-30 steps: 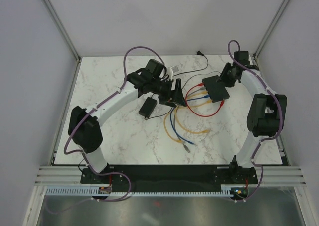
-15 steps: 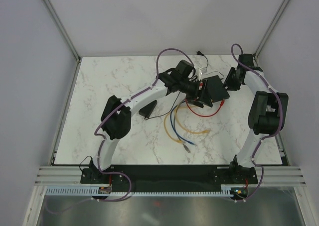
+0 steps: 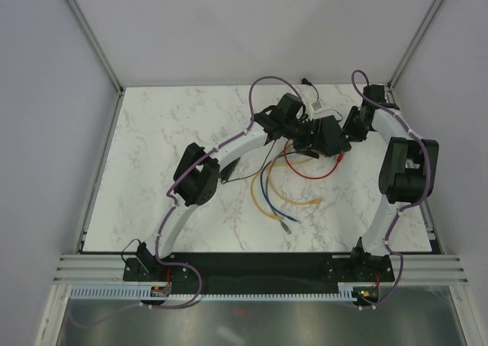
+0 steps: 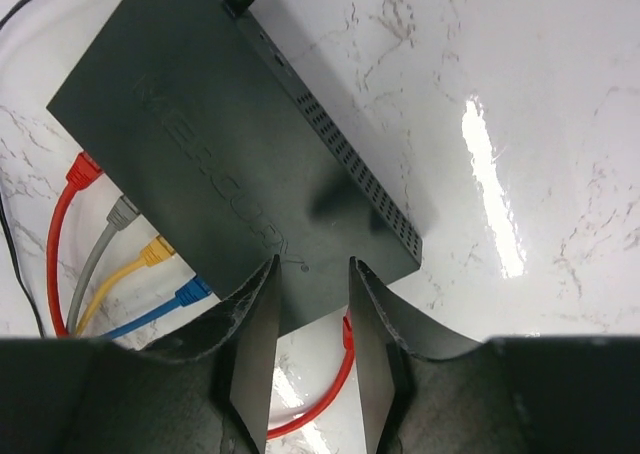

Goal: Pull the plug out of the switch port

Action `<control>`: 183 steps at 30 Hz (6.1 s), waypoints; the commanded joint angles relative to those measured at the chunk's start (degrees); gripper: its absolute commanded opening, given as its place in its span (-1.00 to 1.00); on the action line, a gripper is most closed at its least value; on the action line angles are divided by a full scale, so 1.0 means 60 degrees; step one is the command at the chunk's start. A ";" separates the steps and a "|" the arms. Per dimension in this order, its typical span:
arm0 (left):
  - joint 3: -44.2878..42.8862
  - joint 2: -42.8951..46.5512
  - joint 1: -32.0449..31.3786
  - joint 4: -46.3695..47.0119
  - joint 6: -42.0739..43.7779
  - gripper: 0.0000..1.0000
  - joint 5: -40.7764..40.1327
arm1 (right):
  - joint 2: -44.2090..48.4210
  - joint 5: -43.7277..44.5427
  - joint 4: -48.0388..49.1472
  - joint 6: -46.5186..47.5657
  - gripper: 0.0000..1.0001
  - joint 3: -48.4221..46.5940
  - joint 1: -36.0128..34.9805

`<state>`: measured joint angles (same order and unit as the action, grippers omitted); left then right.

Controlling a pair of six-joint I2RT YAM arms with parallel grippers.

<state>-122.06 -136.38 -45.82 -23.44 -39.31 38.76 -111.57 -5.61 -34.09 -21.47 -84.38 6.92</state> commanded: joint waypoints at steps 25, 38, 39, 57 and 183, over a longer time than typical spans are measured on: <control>0.1755 0.1035 0.0635 0.0611 -0.0216 0.31 -0.0352 | -0.0391 -0.1614 0.0524 0.1060 -0.05 0.0701 -0.0303; 0.0934 0.0771 0.0547 0.0421 -0.0027 0.32 -0.1465 | 0.0210 -0.2248 0.0832 0.0356 -0.07 0.1070 -0.0391; 0.0934 0.0771 0.0547 0.0421 -0.0026 0.32 -0.1349 | 0.0240 -0.2244 0.0818 0.0414 -0.06 0.1041 -0.0406; 0.0686 0.0669 0.1792 0.0274 0.1937 0.22 -0.0323 | 0.0636 -0.1908 0.0495 0.0473 -0.10 0.0529 -0.1108; -0.0340 -0.3008 0.1807 0.2471 -0.1167 -0.15 -0.0030 | -0.0858 -0.2992 0.1374 -0.0435 -0.80 0.0791 -0.0699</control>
<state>-122.48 -151.52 -34.41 -8.16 -42.11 40.77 -115.39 -23.33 -26.57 -24.23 -80.31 2.74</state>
